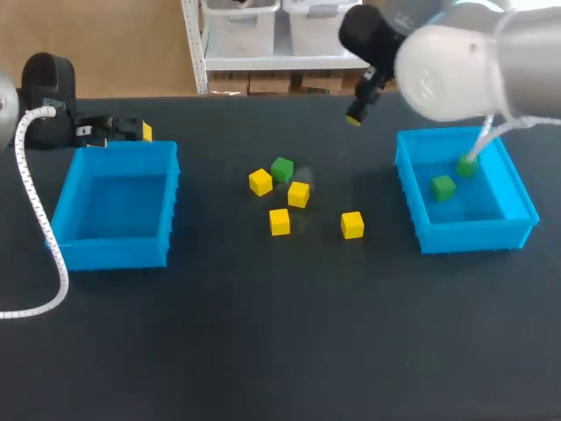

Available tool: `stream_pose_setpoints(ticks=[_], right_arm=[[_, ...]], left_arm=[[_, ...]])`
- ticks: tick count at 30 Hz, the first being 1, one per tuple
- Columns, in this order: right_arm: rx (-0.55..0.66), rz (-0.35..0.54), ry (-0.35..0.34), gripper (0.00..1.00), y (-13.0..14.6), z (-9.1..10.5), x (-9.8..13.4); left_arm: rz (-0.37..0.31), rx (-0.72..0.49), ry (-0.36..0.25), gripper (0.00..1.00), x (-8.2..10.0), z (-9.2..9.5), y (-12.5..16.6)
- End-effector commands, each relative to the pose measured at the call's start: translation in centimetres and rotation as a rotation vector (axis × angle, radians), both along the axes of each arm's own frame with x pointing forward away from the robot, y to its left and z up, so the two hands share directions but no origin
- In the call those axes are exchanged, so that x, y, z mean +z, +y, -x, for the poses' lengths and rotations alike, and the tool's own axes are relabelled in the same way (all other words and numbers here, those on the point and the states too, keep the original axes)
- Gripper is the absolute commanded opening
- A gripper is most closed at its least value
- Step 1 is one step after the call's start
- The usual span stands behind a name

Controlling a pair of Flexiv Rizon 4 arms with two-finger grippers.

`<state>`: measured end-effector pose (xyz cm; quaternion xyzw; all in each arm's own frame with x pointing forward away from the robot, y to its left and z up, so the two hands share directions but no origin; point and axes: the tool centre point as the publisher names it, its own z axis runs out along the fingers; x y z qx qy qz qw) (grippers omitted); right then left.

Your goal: Put the green cubes in the right bin and the yellow cubes in the left bin.

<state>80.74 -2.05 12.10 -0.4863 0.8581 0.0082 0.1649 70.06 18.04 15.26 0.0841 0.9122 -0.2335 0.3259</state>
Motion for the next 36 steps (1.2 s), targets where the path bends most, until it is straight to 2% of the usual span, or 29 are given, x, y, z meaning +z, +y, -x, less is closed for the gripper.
stream_pose_setpoints(ticks=[1,8,19,36], right_arm=[[0.011,0.051,0.066,1.00,2.9,-1.9,-0.5],[0.030,0.048,0.130,1.00,5.6,-1.9,-2.4],[0.035,0.073,0.186,1.00,8.6,-0.8,-6.7],[0.017,0.070,0.242,1.00,10.1,0.7,-9.4]], left_arm=[[0.012,-0.009,-0.007,1.00,-0.2,0.0,0.3],[0.012,-0.009,-0.007,1.00,-0.2,0.0,0.3],[0.012,-0.009,-0.007,1.00,-0.2,0.0,0.3],[0.012,-0.009,-0.007,1.00,-0.2,0.0,0.3]])
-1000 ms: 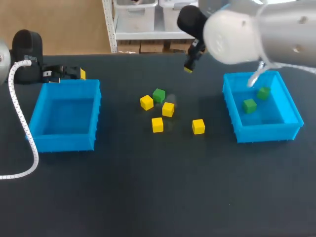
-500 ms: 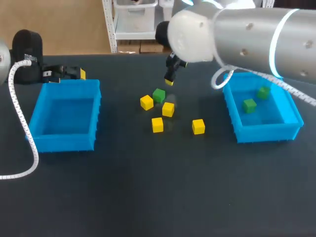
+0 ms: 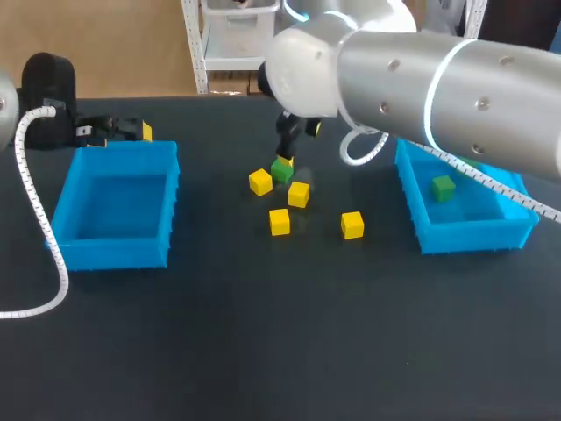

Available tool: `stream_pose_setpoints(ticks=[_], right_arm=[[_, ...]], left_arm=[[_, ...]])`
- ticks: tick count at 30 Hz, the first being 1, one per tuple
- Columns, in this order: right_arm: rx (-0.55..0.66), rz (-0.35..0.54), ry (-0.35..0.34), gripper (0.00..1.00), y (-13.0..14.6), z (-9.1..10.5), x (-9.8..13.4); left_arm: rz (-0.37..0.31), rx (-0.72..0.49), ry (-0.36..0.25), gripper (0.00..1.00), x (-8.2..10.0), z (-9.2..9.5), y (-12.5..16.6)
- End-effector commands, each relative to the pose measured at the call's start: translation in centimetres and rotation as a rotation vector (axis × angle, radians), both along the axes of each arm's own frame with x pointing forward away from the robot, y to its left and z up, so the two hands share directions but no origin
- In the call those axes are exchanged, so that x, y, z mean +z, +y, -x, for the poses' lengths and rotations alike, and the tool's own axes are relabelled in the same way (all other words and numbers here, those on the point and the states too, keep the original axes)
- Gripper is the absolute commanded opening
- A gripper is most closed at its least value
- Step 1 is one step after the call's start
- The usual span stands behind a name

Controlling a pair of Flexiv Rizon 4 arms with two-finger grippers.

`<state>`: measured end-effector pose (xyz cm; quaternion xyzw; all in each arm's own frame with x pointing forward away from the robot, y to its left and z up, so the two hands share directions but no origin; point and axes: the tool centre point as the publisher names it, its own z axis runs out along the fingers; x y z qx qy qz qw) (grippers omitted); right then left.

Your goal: Put the green cubes in the right bin and the yellow cubes in the left bin.

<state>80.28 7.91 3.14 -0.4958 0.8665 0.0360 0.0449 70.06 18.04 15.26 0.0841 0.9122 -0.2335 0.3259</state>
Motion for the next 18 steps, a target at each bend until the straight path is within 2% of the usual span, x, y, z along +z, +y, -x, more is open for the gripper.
stream_pose_setpoints(ticks=[1,8,18], right_arm=[[-0.003,-0.002,0.007,1.00,0.2,0.4,-0.6],[-0.007,-0.003,0.025,1.00,0.7,1.3,-1.8],[0.006,0.011,0.026,1.00,1.8,0.8,-3.0]], left_arm=[[0.012,-0.009,-0.007,1.00,-0.2,0.0,0.3],[0.012,-0.009,-0.007,1.00,-0.2,0.0,0.3],[0.012,-0.009,-0.007,1.00,-0.2,0.0,0.3]])
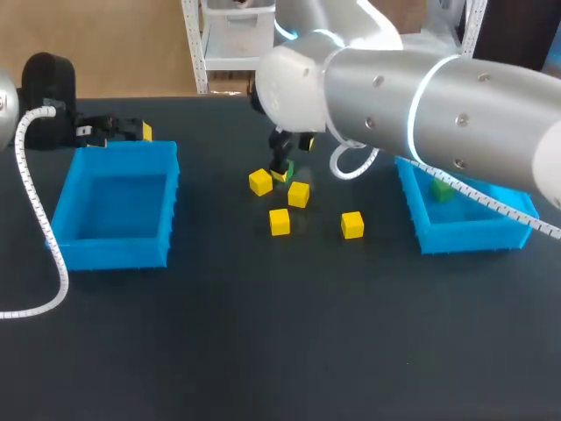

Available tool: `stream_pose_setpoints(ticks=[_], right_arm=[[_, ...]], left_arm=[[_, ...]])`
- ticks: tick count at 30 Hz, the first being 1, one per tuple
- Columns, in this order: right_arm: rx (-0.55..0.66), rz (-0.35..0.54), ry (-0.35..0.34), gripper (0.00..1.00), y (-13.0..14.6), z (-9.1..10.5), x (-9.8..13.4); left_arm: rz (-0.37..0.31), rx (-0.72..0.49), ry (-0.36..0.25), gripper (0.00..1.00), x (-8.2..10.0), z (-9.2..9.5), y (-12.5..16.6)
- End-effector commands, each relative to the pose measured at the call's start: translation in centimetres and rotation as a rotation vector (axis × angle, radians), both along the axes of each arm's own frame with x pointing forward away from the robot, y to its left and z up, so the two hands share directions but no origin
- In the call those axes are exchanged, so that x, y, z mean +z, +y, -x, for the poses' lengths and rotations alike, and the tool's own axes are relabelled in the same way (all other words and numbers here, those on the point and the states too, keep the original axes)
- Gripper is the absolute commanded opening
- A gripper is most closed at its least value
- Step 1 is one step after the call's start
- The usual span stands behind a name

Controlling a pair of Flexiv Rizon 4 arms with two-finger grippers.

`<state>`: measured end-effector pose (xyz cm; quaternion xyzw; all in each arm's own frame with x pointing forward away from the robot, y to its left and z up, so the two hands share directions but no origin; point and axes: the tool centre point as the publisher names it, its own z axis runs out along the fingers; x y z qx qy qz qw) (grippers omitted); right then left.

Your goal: Put the green cubes in the right bin and the yellow cubes in the left bin.

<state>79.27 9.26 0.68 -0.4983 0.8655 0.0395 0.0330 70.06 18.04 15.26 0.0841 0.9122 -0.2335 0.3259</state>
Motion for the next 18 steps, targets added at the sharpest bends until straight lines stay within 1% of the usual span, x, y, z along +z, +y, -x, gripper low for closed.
stream_pose_setpoints(ticks=[1,6,15,18], right_arm=[[0.000,0.006,0.003,1.00,0.5,-0.2,-0.7],[-0.002,0.016,0.004,1.00,0.7,-0.7,-1.5],[-0.020,0.024,-0.016,1.00,0.8,-2.3,-2.1],[-0.022,0.028,-0.019,1.00,0.8,-2.5,-2.1]], left_arm=[[0.012,-0.009,-0.007,1.00,-0.2,0.0,0.3],[0.012,-0.009,-0.007,1.00,-0.2,0.0,0.3],[0.012,-0.009,-0.007,1.00,-0.2,0.0,0.3],[0.012,-0.009,-0.007,1.00,-0.2,0.0,0.3]])
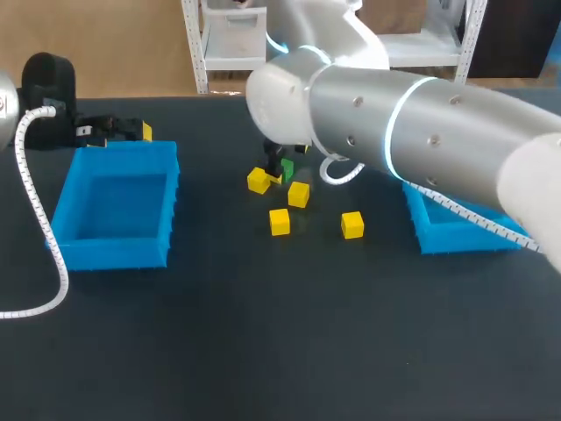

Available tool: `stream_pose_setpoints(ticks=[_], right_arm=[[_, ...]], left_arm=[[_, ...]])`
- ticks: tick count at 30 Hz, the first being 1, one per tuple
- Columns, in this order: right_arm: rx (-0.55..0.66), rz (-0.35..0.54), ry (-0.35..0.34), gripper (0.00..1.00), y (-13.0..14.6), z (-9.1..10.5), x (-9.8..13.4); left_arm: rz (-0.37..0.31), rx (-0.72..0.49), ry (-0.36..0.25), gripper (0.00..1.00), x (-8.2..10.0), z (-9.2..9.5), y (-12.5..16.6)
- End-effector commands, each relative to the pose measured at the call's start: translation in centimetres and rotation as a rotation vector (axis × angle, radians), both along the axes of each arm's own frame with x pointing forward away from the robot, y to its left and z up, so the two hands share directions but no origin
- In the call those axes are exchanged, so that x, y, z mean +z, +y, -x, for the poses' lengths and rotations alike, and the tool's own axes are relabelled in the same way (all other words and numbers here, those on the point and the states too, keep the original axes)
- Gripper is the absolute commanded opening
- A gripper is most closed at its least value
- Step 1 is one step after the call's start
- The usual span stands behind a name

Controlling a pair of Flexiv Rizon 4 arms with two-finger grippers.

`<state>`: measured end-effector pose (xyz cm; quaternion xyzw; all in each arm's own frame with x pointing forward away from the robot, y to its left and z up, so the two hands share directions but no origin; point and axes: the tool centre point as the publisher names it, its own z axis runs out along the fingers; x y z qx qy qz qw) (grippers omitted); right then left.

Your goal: Put the green cubes in the right bin and the yellow cubes in the left bin.

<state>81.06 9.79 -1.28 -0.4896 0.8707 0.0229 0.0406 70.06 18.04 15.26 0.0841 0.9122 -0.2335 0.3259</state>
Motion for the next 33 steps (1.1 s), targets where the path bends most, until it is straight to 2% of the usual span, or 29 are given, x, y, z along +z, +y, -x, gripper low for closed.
stream_pose_setpoints(ticks=[1,2,3,4,7,14,19,33], right_arm=[[0.001,0.008,0.010,1.00,0.3,-0.7,-0.2],[0.001,0.009,0.010,1.00,0.3,-0.8,-0.2],[0.002,0.010,0.010,0.78,0.3,-0.8,-0.2],[0.002,0.010,0.010,0.40,0.3,-0.8,-0.2],[0.005,0.010,0.009,0.00,0.3,-0.8,-0.2],[-0.014,0.005,0.005,0.00,-0.4,-0.5,0.3],[-0.041,-0.014,-0.019,0.00,-1.6,-0.5,1.9],[-0.207,-0.125,-0.131,0.00,-8.9,-0.1,9.0]], left_arm=[[0.012,-0.009,-0.007,1.00,-0.2,0.0,0.3],[0.012,-0.009,-0.007,1.00,-0.2,0.0,0.3],[0.012,-0.009,-0.007,1.00,-0.2,0.0,0.3],[0.012,-0.009,-0.007,1.00,-0.2,0.0,0.3],[0.012,-0.009,-0.007,1.00,-0.2,0.0,0.3],[0.012,-0.009,-0.007,1.00,-0.2,0.0,0.3],[0.012,-0.009,-0.007,1.00,-0.2,0.0,0.3],[0.012,-0.009,-0.007,1.00,-0.2,0.0,0.3]])
